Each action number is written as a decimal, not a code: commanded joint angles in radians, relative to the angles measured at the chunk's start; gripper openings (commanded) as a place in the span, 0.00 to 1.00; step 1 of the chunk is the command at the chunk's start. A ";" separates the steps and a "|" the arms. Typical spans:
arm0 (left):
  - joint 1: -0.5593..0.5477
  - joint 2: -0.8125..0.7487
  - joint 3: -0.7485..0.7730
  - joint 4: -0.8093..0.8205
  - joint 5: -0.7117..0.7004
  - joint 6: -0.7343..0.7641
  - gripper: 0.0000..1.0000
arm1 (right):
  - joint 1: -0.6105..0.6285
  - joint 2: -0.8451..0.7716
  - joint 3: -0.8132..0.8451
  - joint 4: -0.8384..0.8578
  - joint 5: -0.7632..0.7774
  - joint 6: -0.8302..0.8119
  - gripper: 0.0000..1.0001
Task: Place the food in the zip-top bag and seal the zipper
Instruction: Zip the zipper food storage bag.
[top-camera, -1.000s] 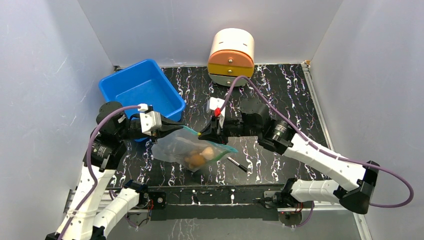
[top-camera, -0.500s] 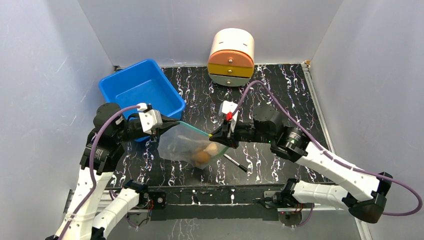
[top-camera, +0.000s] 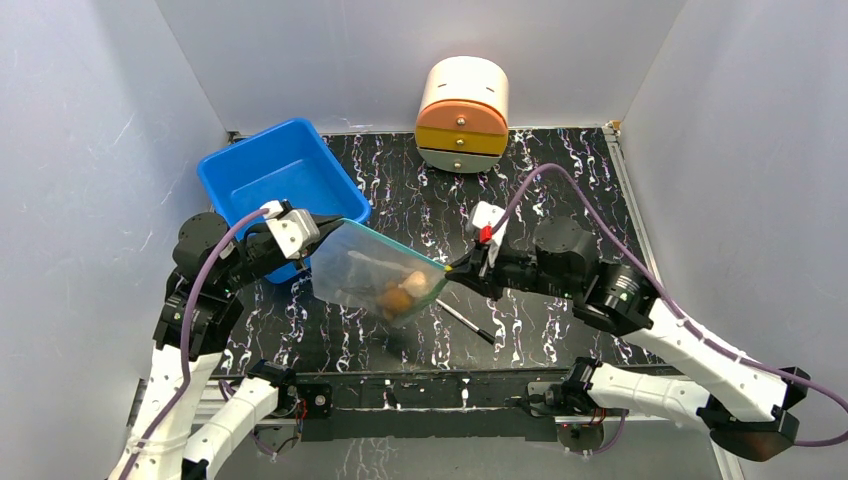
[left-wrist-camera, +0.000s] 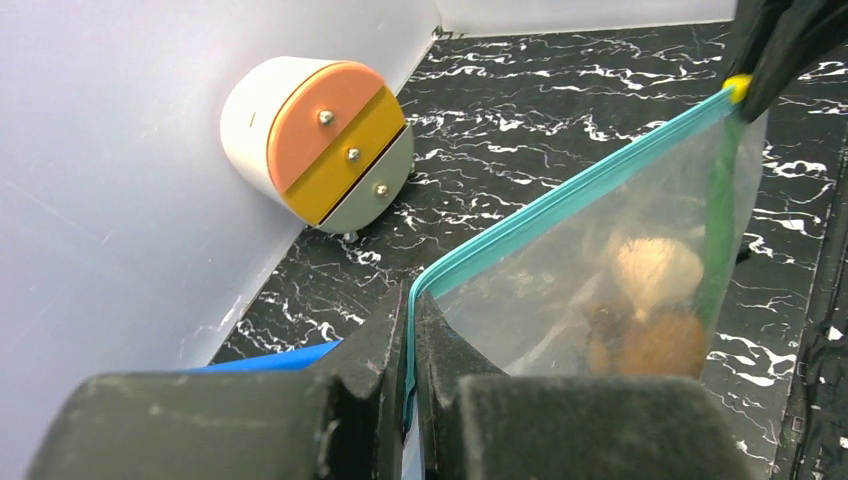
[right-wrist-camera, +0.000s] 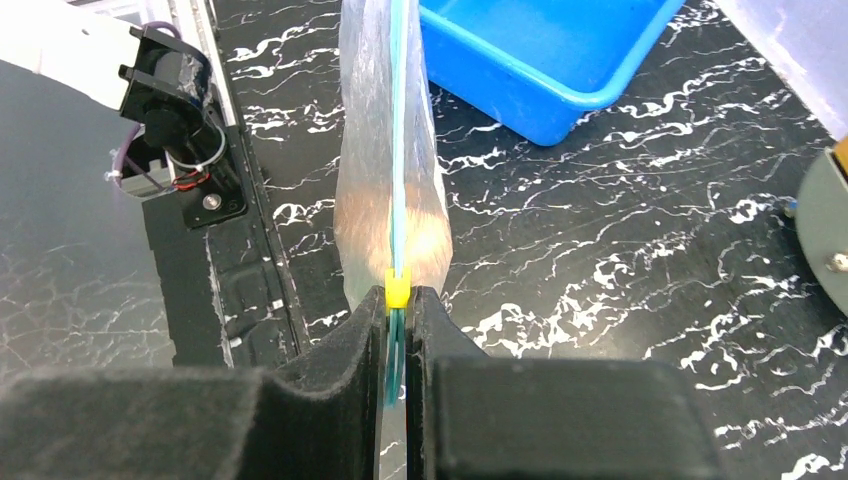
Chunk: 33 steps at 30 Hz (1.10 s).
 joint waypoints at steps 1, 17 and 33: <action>0.017 -0.012 0.012 0.061 -0.211 0.024 0.00 | 0.000 -0.069 0.074 -0.165 0.092 0.009 0.00; 0.017 -0.039 -0.081 0.088 -0.299 0.001 0.00 | 0.000 -0.091 0.276 -0.154 0.204 -0.012 0.00; 0.018 -0.020 -0.171 0.228 -0.035 -0.228 0.50 | 0.001 0.046 0.282 0.002 0.376 0.218 0.00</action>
